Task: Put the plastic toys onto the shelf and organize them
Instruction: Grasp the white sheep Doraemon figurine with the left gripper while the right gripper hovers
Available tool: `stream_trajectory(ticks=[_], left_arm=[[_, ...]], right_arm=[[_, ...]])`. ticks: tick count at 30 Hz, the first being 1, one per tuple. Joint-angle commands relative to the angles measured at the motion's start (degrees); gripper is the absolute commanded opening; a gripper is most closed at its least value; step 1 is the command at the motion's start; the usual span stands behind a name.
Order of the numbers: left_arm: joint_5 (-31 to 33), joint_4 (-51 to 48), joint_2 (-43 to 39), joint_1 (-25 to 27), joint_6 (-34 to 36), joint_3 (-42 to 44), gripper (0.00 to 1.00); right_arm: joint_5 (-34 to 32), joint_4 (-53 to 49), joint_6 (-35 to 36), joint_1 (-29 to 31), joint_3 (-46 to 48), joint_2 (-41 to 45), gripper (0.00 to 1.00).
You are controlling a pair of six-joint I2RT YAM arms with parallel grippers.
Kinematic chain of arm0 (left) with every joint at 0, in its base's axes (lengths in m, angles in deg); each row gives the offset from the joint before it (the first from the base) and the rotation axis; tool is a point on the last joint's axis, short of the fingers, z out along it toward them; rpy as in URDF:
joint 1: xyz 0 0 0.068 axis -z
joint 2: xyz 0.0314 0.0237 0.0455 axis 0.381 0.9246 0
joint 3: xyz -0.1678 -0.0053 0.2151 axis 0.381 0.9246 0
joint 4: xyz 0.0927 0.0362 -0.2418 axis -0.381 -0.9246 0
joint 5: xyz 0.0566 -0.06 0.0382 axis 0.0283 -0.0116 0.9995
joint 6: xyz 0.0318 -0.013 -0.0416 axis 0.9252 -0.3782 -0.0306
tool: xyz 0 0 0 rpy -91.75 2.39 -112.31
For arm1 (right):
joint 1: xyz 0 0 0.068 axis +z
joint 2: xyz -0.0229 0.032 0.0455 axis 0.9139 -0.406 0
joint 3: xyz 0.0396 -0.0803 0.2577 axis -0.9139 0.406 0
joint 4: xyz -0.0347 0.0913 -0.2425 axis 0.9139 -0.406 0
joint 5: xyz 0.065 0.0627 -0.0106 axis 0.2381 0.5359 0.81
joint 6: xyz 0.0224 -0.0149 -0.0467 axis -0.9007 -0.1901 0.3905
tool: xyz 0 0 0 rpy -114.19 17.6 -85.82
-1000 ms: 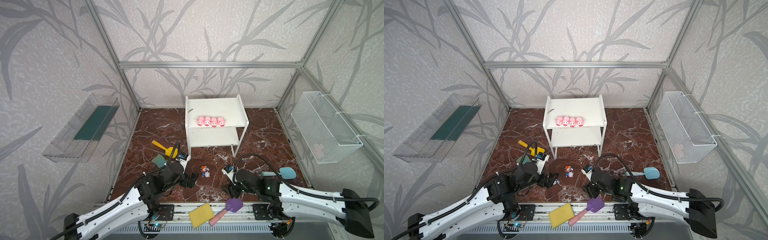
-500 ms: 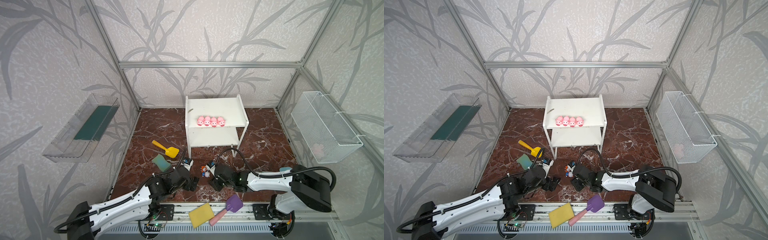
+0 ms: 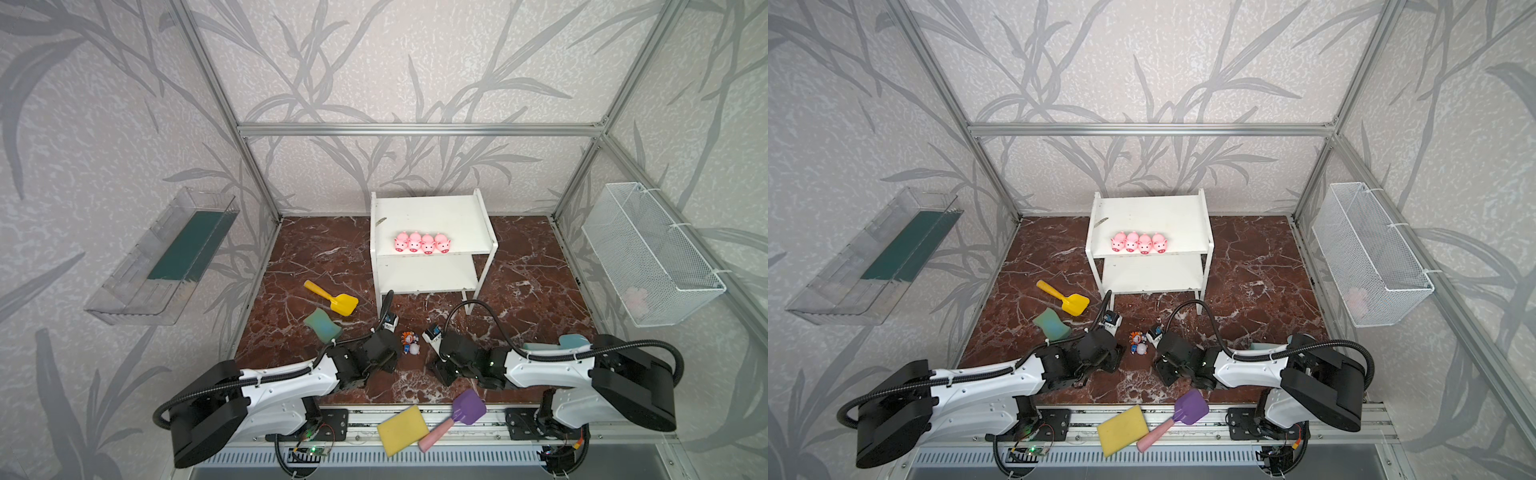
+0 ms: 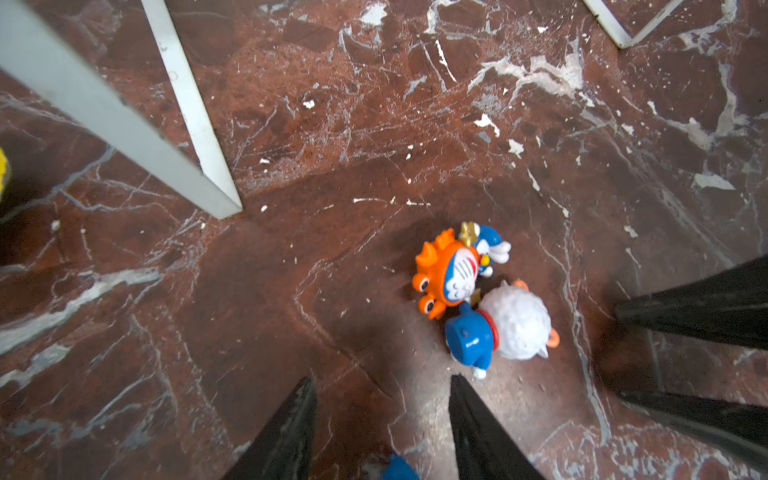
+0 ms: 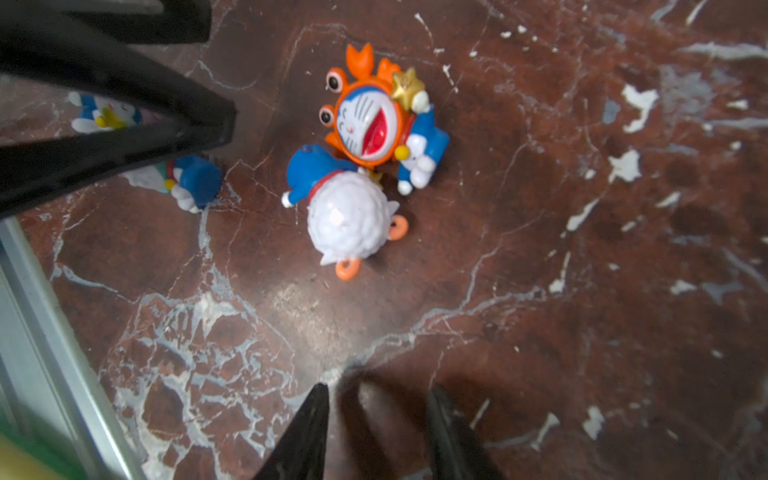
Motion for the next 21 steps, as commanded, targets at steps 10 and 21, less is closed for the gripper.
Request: stream_trajectory(ticks=[10, 21], left_arm=[[1.84, 10.13, 11.99, 0.07, -0.65, -5.3, 0.49], [-0.21, 6.46, 15.7, 3.84, -4.14, -5.83, 0.41]], right_arm=[[-2.19, -1.42, -3.33, -0.14, 6.76, 7.68, 0.39], [-0.28, 2.71, -1.49, -0.23, 6.89, 6.9, 0.37]])
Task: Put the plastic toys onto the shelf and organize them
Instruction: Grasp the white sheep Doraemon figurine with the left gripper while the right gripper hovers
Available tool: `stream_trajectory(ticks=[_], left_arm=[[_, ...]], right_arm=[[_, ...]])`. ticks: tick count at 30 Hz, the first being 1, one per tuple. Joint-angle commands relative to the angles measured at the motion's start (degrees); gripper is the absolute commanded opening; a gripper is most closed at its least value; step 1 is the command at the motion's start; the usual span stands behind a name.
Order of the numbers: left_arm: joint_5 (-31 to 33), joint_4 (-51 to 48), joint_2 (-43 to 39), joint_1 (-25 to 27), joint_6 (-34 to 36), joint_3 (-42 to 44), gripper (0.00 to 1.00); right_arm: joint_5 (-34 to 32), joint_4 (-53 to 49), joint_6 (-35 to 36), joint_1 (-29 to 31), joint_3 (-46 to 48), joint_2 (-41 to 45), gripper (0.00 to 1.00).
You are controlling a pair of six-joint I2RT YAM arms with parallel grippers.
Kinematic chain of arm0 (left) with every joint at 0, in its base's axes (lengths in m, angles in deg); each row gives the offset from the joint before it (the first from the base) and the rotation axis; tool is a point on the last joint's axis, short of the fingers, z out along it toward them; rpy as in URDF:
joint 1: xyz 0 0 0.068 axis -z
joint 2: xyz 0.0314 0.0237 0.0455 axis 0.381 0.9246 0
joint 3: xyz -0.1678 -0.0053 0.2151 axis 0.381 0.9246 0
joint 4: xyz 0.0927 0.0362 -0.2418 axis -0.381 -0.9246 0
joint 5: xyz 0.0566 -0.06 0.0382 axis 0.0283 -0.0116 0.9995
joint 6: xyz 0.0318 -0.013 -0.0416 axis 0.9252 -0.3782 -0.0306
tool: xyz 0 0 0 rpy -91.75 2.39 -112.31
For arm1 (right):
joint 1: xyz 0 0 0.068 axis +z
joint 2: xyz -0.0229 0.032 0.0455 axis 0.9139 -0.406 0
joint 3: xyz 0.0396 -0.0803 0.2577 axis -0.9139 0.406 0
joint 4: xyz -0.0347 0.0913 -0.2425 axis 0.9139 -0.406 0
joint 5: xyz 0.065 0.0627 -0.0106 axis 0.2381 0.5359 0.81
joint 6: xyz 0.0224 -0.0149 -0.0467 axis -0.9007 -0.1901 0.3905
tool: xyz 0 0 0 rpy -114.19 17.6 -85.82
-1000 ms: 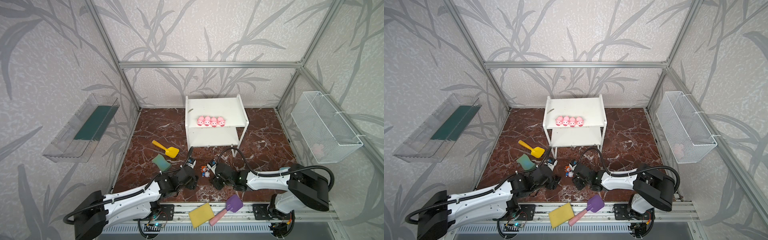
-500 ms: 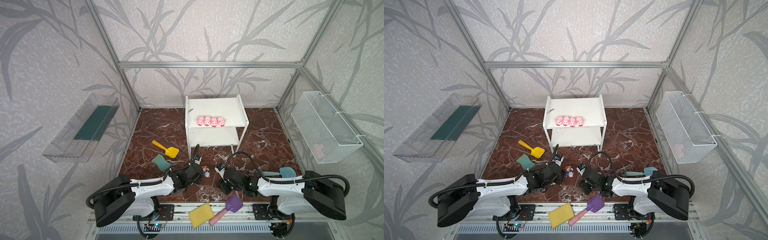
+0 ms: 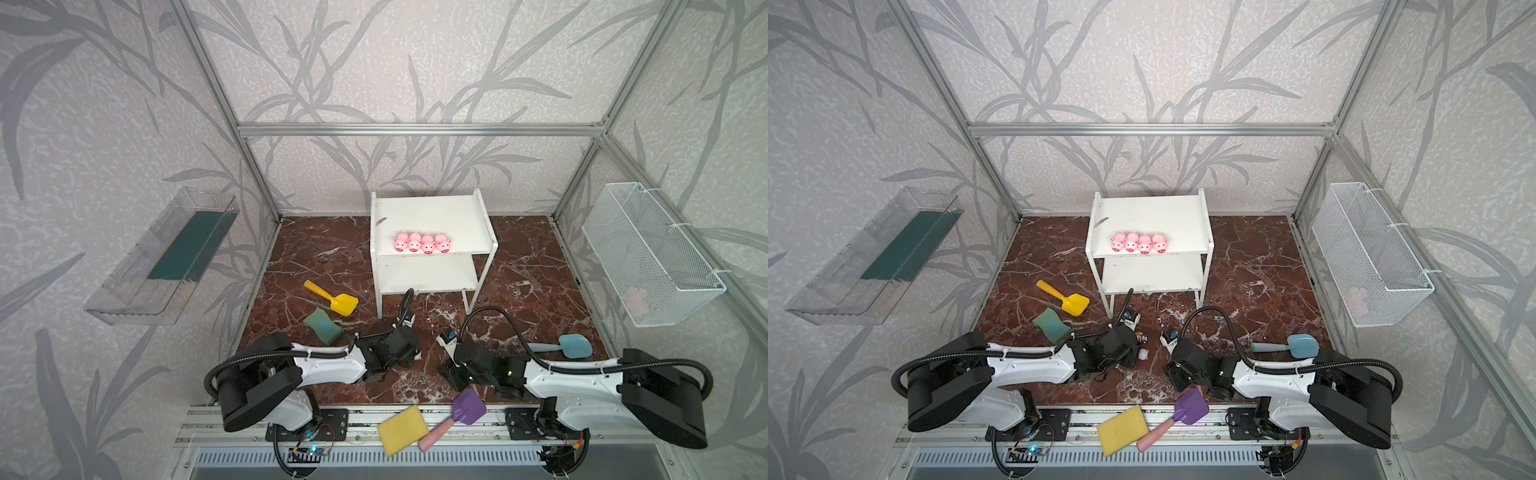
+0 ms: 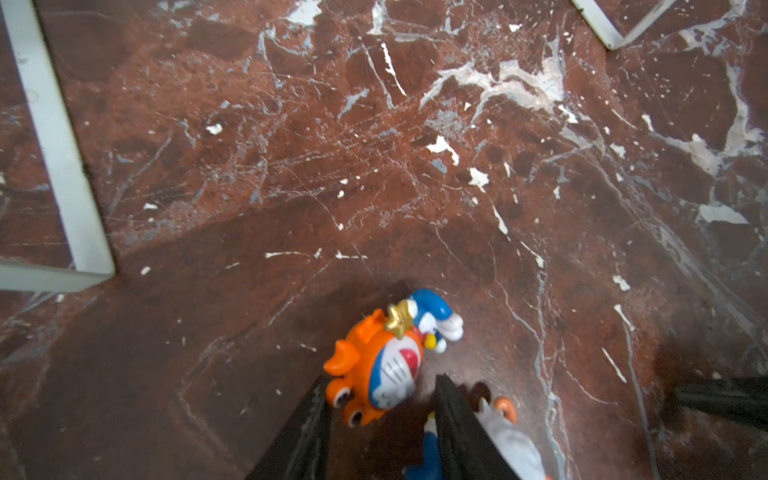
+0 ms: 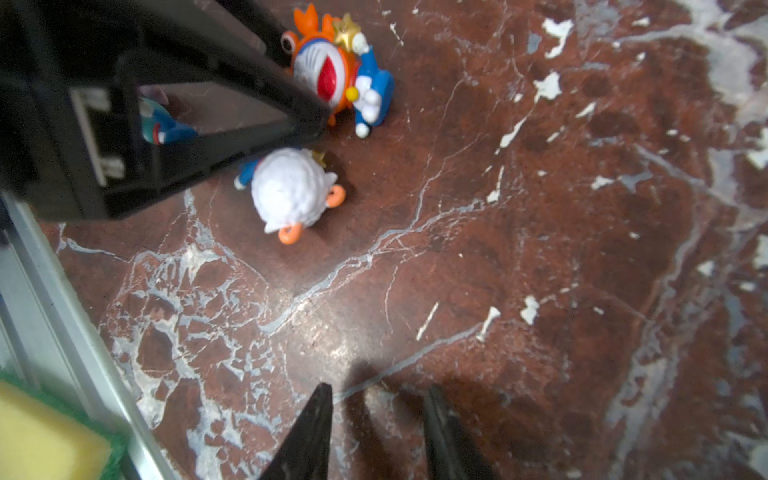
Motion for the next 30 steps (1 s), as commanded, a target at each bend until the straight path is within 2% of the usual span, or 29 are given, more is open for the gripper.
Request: stream_trajectory(ticks=[1, 10, 15, 19, 21, 25, 30], left_arm=[[0.22, -1.38, 0.6, 1.48, -3.16, 0.23, 0.39], [-0.86, -3.0, -0.03, 5.21, -5.83, 0.23, 0.41], [1.04, -7.81, -3.79, 5.61, -5.02, 0.9, 0.59], [-0.75, -10.85, -7.83, 5.85, -0.59, 1.36, 0.74], [-2.21, -12.19, -9.7, 5.96, 2.01, 1.37, 0.77], [-7.0, -13.94, -11.49, 6.15, 7.75, 0.47, 0.77], [-9.11, -16.55, -8.18, 7.48, 14.43, -2.71, 0.74]], right_arm=[[0.91, 2.15, 0.66, -0.17, 0.05, -1.34, 0.37], [2.06, 3.07, 1.3, -0.33, -1.05, -2.08, 0.37], [1.21, -0.37, 1.31, -0.96, -0.5, 1.23, 0.37], [0.66, -4.6, 1.53, -1.46, 0.77, 7.39, 0.38], [0.48, -7.42, 1.83, -1.65, 1.04, 10.7, 0.4], [-0.34, -11.84, 1.69, -1.59, 1.99, 16.88, 0.41], [-1.87, -15.73, 0.51, -1.64, 3.82, 25.44, 0.47]])
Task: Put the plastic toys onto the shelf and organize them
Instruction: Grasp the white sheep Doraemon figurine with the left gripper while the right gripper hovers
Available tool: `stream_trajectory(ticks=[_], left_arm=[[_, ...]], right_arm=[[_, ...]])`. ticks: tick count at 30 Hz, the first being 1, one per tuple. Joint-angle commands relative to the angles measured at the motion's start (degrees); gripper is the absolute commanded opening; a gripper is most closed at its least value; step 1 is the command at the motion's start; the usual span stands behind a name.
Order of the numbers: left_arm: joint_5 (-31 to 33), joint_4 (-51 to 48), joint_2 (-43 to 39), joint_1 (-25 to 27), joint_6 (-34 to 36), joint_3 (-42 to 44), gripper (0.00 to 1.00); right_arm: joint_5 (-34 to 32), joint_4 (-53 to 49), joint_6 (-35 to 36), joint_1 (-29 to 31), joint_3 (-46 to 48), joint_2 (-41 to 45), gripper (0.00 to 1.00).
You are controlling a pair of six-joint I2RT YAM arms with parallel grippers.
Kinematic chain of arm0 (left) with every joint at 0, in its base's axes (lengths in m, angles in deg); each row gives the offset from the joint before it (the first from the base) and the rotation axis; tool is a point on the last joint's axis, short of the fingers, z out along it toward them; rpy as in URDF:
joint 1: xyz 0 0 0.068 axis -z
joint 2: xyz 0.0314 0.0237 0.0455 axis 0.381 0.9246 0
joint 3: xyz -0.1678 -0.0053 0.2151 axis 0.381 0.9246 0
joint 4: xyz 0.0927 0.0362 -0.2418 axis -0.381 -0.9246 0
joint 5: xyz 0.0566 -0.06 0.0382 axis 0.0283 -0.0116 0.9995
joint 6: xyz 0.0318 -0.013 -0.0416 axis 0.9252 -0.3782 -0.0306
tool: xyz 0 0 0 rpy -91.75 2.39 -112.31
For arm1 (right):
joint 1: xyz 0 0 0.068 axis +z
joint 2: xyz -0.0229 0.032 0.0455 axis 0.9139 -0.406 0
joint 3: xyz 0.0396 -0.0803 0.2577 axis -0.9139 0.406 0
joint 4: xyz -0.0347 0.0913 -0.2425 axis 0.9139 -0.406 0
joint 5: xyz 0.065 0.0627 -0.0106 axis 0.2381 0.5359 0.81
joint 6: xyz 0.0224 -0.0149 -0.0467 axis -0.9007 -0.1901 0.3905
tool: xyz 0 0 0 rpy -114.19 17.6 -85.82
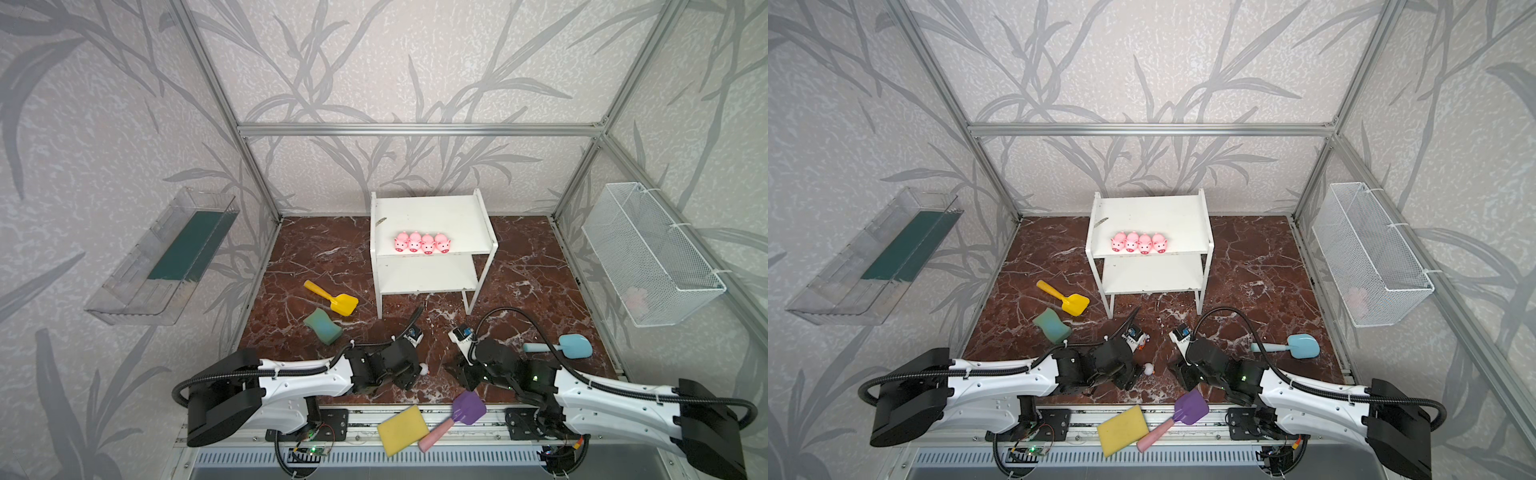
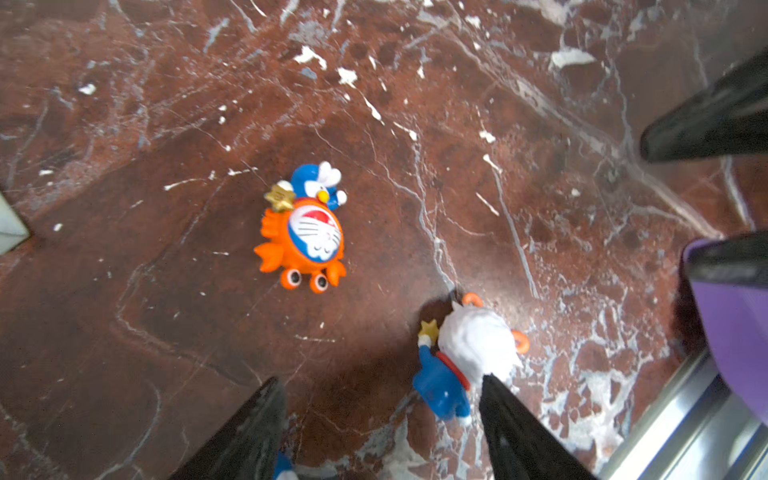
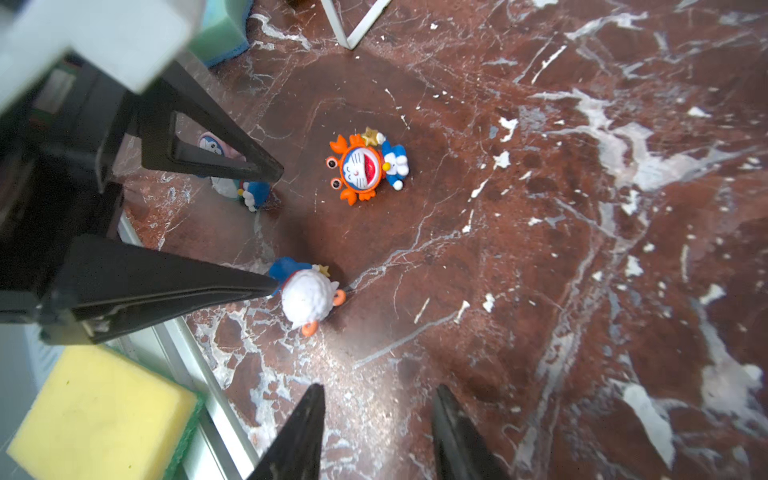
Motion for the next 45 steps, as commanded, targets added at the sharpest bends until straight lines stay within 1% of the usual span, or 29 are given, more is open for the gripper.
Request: stream_trajectory(ticks=[1, 6, 9, 13, 15, 19, 20, 22, 26, 35, 37, 39, 45], left_arm=[[-1.83, -2.97, 2.2, 1.34, 7.08, -3.13, 0.72], [-0.53, -0.22, 6.09, 3.52, 12.79, -4.51, 0.66], [0.49, 0.78, 8.54, 4.12, 14.14, -5.2, 0.64], [2.25, 0.0, 11.85, 5.26, 15.24, -6.42, 0.6], [3.38, -0.48, 12.93, 5.83, 15.13, -6.73, 0.57], [4.98, -0.89, 13.6, 6.59, 14.62, -6.5, 0.55], [5.36, -1.32, 13.63, 6.72, 14.5, -6.48, 0.52], [6.5, -2.44, 13.3, 7.0, 13.85, -6.5, 0.52], [8.61, -4.39, 11.72, 7.5, 12.51, -6.25, 0.56], [8.19, -6.72, 11.75, 7.57, 9.4, -6.54, 0.56], [8.16, -7.36, 12.28, 7.57, 9.24, -6.98, 0.53], [7.49, -7.76, 12.73, 7.57, 9.17, -7.43, 0.47], [5.67, -8.29, 13.69, 7.57, 9.29, -8.04, 0.39]], right_arm=[[-2.03, -4.62, -1.0, -0.24, 1.68, 5.16, 0.48], [-3.46, -9.86, -2.02, -0.36, 2.01, 13.09, 0.58], [-3.91, -11.55, -2.33, -0.3, 2.1, 15.29, 0.6], [-4.12, -11.82, -2.48, -0.24, 2.26, 15.98, 0.62], [-4.22, -11.81, -2.52, -0.35, 2.26, 15.81, 0.62], [-4.22, -11.66, -2.53, -0.25, 2.19, 15.62, 0.62], [-4.22, -11.75, -2.52, -0.21, 2.19, 15.62, 0.62], [-4.05, -11.91, -2.48, -0.24, 2.19, 15.95, 0.62], [-4.07, -12.0, -2.48, -0.27, 2.43, 16.65, 0.62], [-4.13, -12.11, -2.54, -0.34, 2.54, 17.15, 0.63], [-4.24, -12.19, -2.48, -0.25, 2.54, 17.41, 0.63], [-4.13, -12.34, -2.48, -0.29, 2.63, 17.59, 0.63], [-4.13, -12.19, -2.34, -0.36, 2.8, 18.03, 0.63]])
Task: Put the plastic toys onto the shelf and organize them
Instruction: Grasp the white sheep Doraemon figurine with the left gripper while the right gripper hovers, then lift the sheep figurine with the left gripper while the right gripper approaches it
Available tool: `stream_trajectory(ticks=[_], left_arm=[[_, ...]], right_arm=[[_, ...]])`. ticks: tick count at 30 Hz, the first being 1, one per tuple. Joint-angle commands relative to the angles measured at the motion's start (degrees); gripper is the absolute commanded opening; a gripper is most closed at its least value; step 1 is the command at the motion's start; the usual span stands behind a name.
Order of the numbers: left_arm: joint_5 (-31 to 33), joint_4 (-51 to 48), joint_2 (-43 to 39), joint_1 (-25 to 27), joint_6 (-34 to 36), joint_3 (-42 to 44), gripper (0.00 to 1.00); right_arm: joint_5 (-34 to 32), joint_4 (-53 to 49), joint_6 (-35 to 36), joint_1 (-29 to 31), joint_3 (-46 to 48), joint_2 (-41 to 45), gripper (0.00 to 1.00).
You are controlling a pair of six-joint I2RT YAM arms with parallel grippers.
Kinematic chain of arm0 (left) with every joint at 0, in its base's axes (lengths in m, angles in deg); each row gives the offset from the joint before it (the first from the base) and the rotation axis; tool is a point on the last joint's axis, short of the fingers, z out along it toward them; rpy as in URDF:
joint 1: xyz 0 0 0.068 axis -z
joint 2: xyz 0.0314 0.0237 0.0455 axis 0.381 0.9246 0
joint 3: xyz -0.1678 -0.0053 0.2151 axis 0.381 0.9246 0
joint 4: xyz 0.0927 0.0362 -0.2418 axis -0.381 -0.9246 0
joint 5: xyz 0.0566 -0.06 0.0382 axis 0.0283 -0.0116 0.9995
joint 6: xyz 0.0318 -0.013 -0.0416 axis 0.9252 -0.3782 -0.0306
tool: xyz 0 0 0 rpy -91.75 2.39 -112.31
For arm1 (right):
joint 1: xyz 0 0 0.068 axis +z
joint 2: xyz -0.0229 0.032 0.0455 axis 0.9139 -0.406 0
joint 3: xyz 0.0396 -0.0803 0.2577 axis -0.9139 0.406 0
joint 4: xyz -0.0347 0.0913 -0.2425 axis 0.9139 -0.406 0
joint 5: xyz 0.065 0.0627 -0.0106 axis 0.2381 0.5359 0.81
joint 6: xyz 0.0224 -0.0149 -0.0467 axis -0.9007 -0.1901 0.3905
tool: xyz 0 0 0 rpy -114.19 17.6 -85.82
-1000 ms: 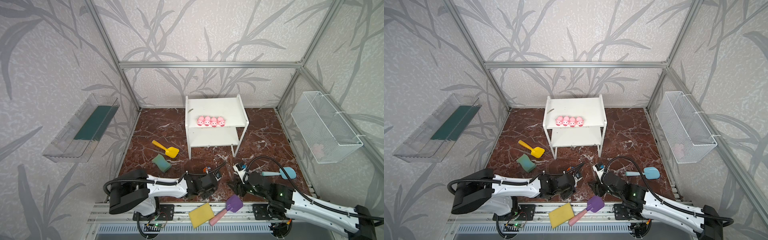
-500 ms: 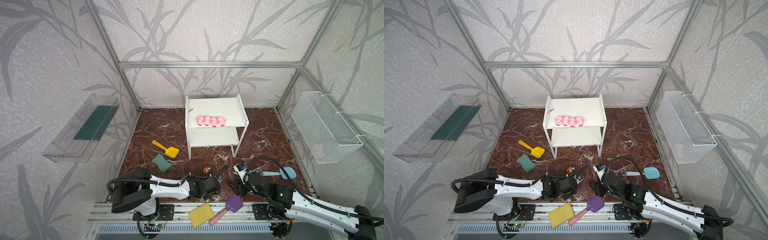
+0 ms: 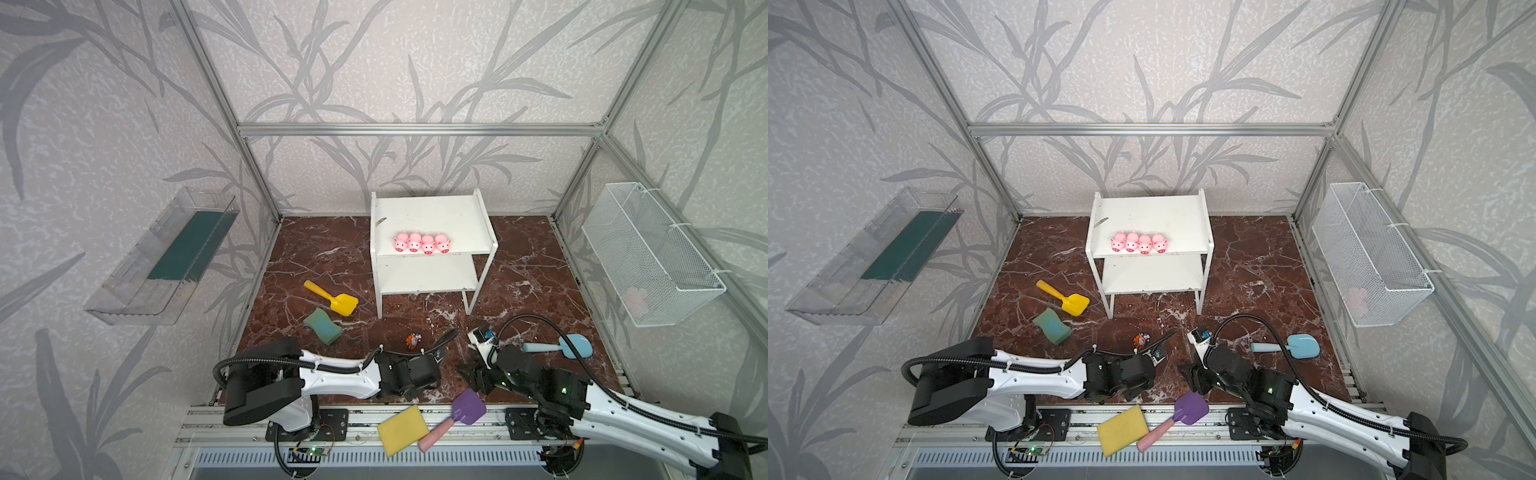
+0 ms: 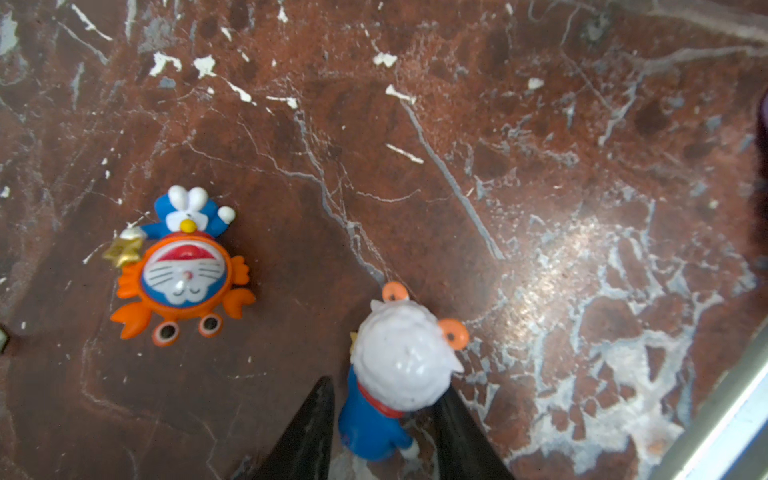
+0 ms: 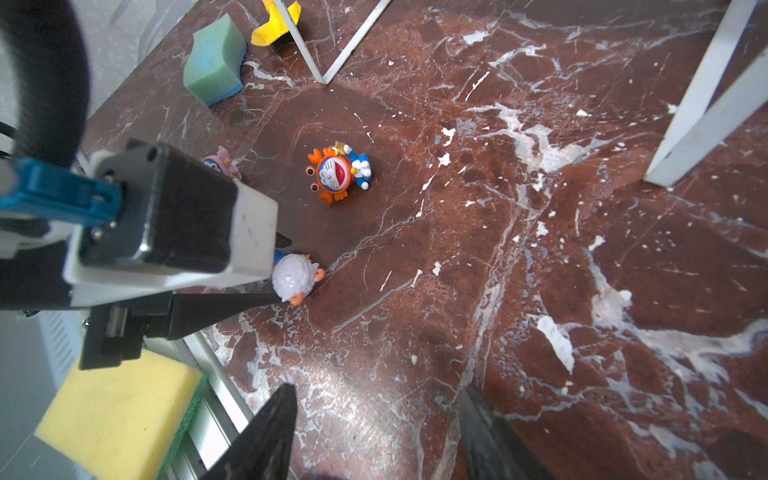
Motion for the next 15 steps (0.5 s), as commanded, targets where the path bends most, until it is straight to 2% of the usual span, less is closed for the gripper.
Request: stream_trajectory(ticks=[1, 8, 15], left_arm=[[-1.12, -3.9, 1.07, 0.05, -0.22, -0.15, 0.38], [-3.55, -2.86, -2.2, 0.1, 0.47, 1.34, 0.26], [-6.96, -0.89, -5.25, 0.1, 0.76, 2.45, 0.25]], right_arm=[[-0.59, -0.61, -0.01, -0.21, 0.6, 0.68, 0.63], [1.97, 0.21, 0.95, -0.22, 0.92, 1.44, 0.63], [4.15, 1.08, 1.25, -0.26, 1.78, 3.59, 0.63]])
